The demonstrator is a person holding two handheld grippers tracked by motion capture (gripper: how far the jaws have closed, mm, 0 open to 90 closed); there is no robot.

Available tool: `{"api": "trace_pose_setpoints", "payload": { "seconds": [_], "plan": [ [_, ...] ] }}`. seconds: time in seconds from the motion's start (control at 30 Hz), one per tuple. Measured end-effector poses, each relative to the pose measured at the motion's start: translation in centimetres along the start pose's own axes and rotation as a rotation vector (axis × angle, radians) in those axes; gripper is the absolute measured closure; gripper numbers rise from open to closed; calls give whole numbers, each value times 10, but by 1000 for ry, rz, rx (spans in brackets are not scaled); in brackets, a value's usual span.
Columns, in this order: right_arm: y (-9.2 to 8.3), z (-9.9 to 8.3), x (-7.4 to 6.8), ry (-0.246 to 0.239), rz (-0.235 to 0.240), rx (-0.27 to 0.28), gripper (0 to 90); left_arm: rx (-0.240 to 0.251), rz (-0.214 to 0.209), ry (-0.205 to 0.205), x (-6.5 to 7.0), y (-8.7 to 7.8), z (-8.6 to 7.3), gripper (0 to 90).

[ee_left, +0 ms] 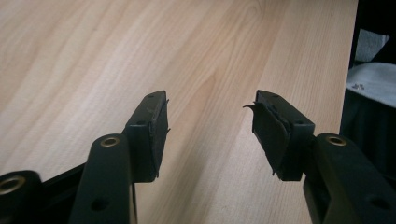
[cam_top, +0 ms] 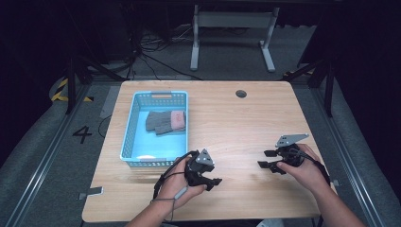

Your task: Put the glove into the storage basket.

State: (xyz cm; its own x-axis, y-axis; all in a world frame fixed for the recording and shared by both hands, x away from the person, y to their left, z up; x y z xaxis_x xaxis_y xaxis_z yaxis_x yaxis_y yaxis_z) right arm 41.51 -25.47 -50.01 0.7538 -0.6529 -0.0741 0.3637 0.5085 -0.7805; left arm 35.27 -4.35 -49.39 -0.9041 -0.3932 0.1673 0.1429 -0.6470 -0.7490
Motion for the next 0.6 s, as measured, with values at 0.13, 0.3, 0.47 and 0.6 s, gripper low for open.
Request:
{"api": "trace_pose_setpoints", "payload": {
  "seconds": [0.13, 0.3, 0.47, 0.6],
  "plan": [
    [8, -2, 5, -1, -19, 28, 441, 24, 36, 67, -5, 10, -3, 459],
    [21, -8, 7, -1, -26, 16, 445, -20, 17, 38, -6, 22, -16, 453],
    [24, -10, 10, -3, -46, 27, 445, -28, 16, 35, -8, 28, -20, 417],
    [25, -10, 11, -2, -56, 28, 445, -52, 36, 30, -9, 32, -24, 399]
  ]
}}
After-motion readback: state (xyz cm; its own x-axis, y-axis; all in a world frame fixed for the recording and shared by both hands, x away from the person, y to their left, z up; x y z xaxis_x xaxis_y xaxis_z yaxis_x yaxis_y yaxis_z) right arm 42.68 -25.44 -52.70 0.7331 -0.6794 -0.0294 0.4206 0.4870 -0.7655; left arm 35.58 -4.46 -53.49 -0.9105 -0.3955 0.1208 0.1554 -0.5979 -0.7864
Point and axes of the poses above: each handheld gripper's, and its own axes: y roughly forward along the jaws, z roughly out of its top, x roughly to its right, the point moved 10 cm from there along y, roughly forward along the jaws, and after that the axes turned 3 degrees about -x, right-handed, at the moved point
